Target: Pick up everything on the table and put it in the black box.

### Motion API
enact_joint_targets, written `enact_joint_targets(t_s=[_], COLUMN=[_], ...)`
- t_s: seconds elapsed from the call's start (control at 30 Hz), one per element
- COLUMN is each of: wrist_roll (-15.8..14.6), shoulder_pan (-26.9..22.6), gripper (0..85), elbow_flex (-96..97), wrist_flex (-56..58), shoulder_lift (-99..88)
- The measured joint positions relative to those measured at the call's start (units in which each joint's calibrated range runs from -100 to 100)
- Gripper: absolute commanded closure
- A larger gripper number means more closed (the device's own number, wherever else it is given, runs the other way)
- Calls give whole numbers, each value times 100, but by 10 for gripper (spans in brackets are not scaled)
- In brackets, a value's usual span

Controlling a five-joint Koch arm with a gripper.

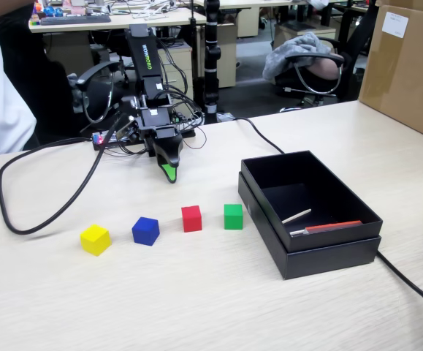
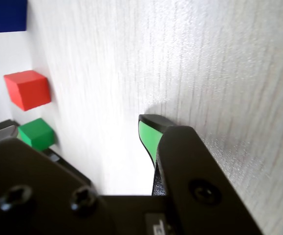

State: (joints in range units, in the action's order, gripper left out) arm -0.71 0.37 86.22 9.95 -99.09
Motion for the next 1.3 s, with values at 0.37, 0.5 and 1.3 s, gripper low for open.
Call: enact_joint_targets(t_s=[0.37,0.5,1.3], wrist_roll=[-5,-10,337], shoulder_pan=[171,352,1661], gripper=[380,379,378], elbow_flex=[-1716,-3168,-9302], wrist_flex=[2052,3229,4398], shoulder_lift=[181,919,8440])
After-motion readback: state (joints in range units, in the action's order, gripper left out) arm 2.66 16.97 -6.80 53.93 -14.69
